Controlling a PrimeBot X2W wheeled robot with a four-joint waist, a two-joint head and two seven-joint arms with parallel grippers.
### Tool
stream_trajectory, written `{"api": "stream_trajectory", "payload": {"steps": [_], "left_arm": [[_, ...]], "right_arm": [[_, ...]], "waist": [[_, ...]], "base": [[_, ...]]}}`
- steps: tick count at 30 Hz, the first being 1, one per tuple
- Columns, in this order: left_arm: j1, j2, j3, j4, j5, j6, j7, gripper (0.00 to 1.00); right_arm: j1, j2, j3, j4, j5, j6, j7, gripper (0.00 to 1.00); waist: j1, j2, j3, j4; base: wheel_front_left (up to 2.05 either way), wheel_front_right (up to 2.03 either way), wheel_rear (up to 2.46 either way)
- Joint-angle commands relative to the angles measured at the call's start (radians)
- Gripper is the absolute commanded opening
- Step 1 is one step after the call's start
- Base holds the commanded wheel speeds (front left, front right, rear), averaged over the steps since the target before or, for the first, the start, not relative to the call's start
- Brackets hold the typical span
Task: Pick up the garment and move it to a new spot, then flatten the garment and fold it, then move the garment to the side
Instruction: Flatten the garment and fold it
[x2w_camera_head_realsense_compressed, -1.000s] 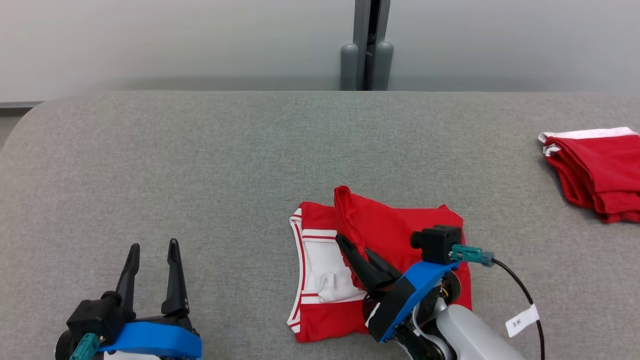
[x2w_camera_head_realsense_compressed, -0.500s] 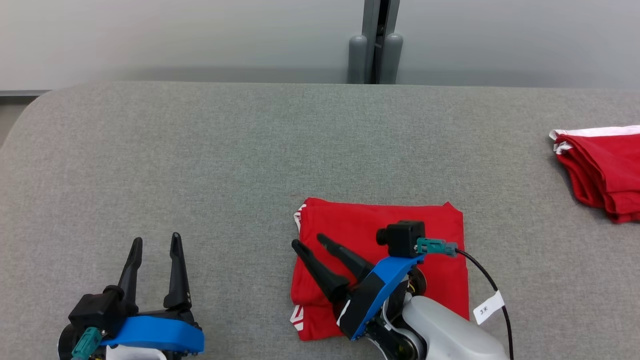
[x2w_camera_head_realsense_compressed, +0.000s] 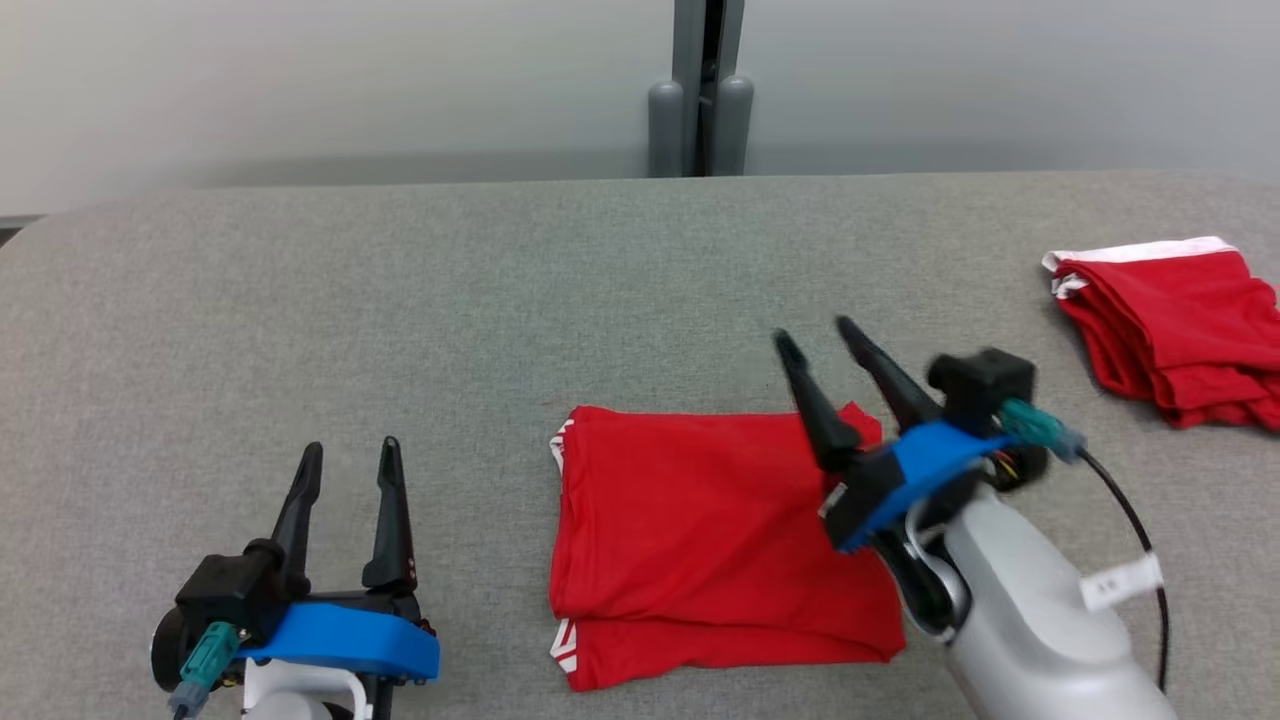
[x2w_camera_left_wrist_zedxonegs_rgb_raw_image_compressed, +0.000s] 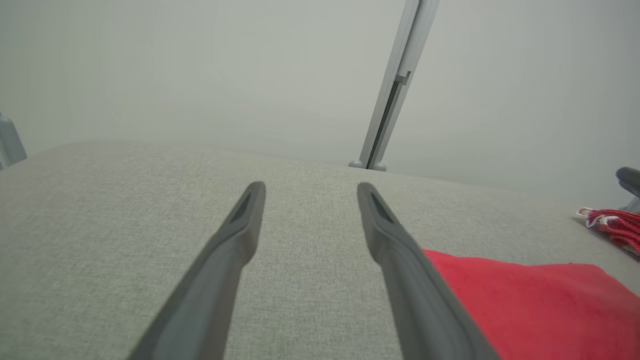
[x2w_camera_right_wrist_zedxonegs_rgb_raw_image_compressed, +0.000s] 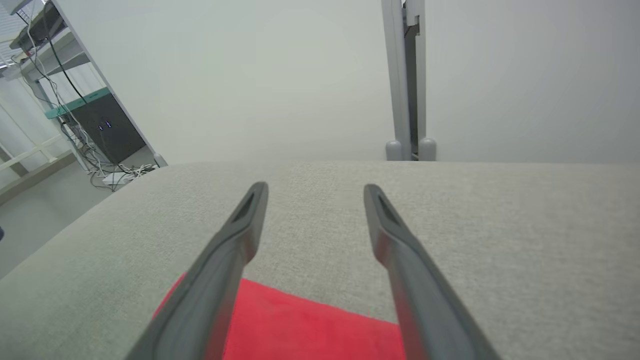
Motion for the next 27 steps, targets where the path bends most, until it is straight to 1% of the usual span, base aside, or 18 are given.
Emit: {"api": "stream_trajectory", "payload": {"steps": [1,3,7,9,11,15,18,27], "left_arm": [[-0.014,-0.007,-0.004,0.008,0.001,-0.002,-0.005,1.0],[-0.021,-0.016,-0.006,0.021,0.0,-0.003,-0.005,1.0],[-0.023,-0.03,-0.006,0.046,0.002,-0.006,-0.005,1.0],[-0.008,-0.037,-0.001,0.053,0.001,-0.008,-0.005,1.0],[0.008,-0.043,0.011,0.059,-0.006,-0.009,-0.005,1.0],[0.036,-0.048,0.032,0.068,-0.005,-0.009,-0.005,1.0],[0.056,-0.048,0.043,0.079,0.005,-0.007,-0.005,1.0],[0.062,-0.053,0.047,0.111,0.018,-0.012,-0.005,1.0]], "right_arm": [[0.059,-0.003,-0.048,-0.025,-0.056,0.0,-0.002,1.0],[0.12,0.002,-0.143,-0.083,-0.148,0.0,-0.003,1.0],[0.26,0.014,-0.286,-0.187,-0.296,0.0,-0.003,1.0],[0.316,0.02,-0.338,-0.23,-0.344,0.0,-0.003,1.0],[0.368,0.025,-0.378,-0.267,-0.365,0.0,-0.003,1.0],[0.445,0.024,-0.403,-0.32,-0.352,0.0,-0.003,1.0],[0.475,0.025,-0.41,-0.341,-0.354,0.0,-0.003,1.0],[0.487,0.025,-0.408,-0.355,-0.349,0.0,-0.003,1.0]], "waist": [[-0.0001,0.0,-0.014,-0.01],[-0.0001,0.0,-0.026,-0.016],[-0.0001,0.0,-0.052,-0.027],[-0.0001,0.0,-0.064,-0.035],[-0.0001,0.0,-0.075,-0.04],[-0.0001,0.0,-0.092,-0.045],[-0.0001,0.0,-0.097,-0.048],[-0.0001,0.0,-0.101,-0.042]], "base": [[0.0,0.0,0.0],[0.0,0.0,0.0],[0.0,0.0,0.0],[0.0,0.0,0.0],[0.0,0.0,0.0],[0.0,0.0,0.0],[0.0,0.0,0.0],[0.0,0.0,0.0]]}}
